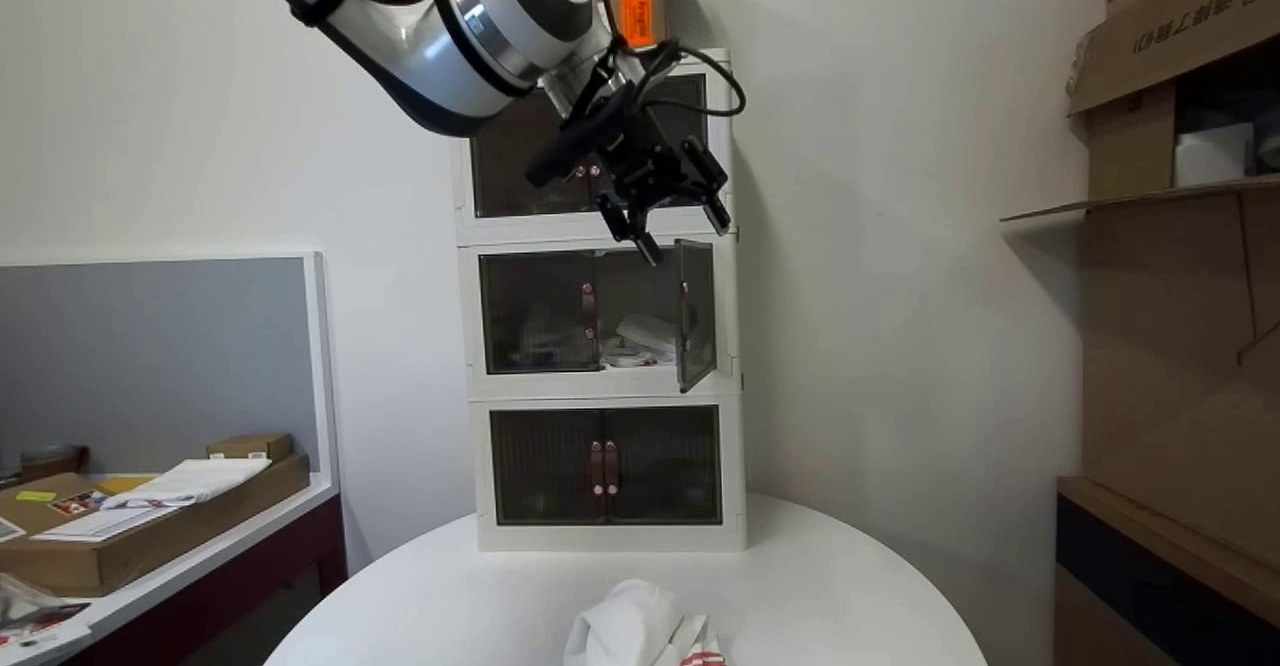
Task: Close the middle left and right cabinet doors
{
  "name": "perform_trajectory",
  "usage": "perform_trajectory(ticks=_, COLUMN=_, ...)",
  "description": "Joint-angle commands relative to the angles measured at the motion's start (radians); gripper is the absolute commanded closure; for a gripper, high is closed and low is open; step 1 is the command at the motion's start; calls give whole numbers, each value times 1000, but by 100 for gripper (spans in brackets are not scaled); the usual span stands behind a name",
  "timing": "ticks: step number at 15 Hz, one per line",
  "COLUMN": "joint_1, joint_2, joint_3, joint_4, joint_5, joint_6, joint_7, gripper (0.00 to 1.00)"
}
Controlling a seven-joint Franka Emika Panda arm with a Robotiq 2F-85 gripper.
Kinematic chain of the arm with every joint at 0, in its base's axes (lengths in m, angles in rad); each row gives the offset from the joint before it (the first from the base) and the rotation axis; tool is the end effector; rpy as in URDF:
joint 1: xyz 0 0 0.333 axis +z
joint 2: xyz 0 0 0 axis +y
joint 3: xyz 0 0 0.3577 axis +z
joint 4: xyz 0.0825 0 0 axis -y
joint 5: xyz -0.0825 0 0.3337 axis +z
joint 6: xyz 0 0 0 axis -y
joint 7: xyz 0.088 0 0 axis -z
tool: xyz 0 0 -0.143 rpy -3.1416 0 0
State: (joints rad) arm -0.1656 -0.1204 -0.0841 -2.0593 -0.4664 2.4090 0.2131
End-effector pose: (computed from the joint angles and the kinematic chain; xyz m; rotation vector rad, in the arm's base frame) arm 0.5043 -0.1448 0.5699 2.6755 -0.2542 0.6288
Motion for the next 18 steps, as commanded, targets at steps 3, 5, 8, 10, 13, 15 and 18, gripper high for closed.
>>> perform_trajectory(ticks=3, joint_1=21, joint_2=161, joint_3=-6, joint_4=147, joint_5=16, joint_6=93, joint_7=-14, gripper=0)
perform_trajectory(ticks=5, joint_1=33, joint_2=196, joint_3=-8, joint_4=190, joint_5=19, joint_6=123, joint_7=-2, gripper=0)
perform_trajectory(ticks=8, joint_1=54, joint_2=233, joint_3=-5, joint_4=242, joint_5=37, joint_6=139, joint_7=-5, gripper=0)
perform_trajectory(ticks=10, joint_1=70, joint_2=249, joint_3=0, joint_4=264, joint_5=64, joint_6=148, joint_7=-23, gripper=0)
perform_trajectory(ticks=13, joint_1=93, joint_2=274, joint_3=8, joint_4=286, joint_5=96, joint_6=163, joint_7=-36, gripper=0)
perform_trajectory(ticks=15, joint_1=109, joint_2=295, joint_3=14, joint_4=294, joint_5=101, joint_6=181, joint_7=-39, gripper=0)
perform_trajectory(ticks=18, joint_1=132, joint_2=328, joint_3=21, joint_4=302, joint_5=109, joint_6=220, joint_7=-47, gripper=0)
